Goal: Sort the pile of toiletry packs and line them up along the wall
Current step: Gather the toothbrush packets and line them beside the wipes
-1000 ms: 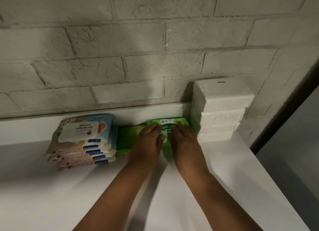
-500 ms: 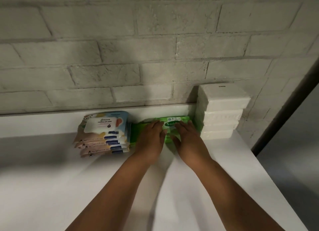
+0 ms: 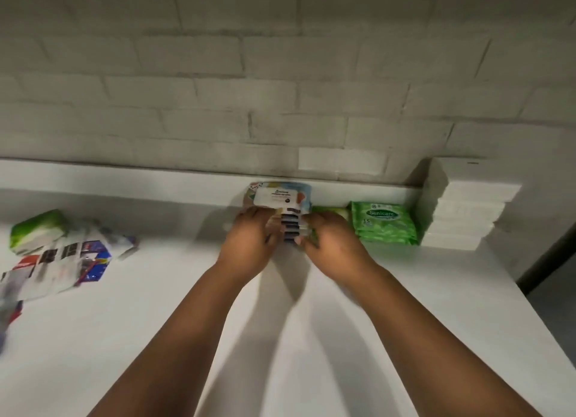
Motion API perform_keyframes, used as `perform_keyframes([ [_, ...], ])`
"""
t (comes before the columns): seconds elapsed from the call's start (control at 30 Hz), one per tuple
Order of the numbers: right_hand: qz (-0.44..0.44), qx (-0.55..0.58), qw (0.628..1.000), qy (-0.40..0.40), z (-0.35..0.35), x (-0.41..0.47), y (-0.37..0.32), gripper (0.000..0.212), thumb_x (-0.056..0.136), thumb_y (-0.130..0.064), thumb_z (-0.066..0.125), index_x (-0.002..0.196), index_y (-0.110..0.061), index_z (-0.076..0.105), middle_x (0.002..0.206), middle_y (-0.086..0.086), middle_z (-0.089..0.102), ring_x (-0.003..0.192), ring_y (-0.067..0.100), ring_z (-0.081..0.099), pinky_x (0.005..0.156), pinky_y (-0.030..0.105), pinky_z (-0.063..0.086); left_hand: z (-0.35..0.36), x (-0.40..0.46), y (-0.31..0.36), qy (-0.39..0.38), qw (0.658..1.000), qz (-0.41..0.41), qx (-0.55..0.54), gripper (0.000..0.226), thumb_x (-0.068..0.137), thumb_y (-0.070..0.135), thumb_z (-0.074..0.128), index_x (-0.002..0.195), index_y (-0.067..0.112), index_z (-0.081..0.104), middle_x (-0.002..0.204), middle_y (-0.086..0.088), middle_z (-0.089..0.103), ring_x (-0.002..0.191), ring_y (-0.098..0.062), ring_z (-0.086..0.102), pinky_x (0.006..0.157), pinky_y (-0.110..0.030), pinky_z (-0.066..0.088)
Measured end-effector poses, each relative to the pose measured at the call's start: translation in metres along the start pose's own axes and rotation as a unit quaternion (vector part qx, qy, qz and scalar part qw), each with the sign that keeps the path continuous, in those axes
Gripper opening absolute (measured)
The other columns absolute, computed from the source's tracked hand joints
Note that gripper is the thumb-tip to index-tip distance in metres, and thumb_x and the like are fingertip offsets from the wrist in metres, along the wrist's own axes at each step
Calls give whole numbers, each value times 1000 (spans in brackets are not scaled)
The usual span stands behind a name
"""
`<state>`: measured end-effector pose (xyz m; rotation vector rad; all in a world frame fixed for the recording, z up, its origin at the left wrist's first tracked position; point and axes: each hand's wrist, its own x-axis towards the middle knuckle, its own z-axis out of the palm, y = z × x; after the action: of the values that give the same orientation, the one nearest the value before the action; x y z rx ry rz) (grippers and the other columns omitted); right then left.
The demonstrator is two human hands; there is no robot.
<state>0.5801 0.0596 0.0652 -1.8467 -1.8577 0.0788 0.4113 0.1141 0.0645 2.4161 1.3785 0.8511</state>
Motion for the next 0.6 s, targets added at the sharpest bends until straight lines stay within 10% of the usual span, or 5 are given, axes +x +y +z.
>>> perform_keyframes([
  [0.6, -96, 34, 988, -119, 173, 87, -268, 46, 90, -46, 56, 131, -26, 53, 133, 0, 54, 126, 23, 44, 105, 35, 35, -169, -70, -288, 51, 985, -157, 40, 38, 90, 39, 56, 124, 21, 57, 125, -2, 54, 117, -24, 45, 98, -35, 38],
])
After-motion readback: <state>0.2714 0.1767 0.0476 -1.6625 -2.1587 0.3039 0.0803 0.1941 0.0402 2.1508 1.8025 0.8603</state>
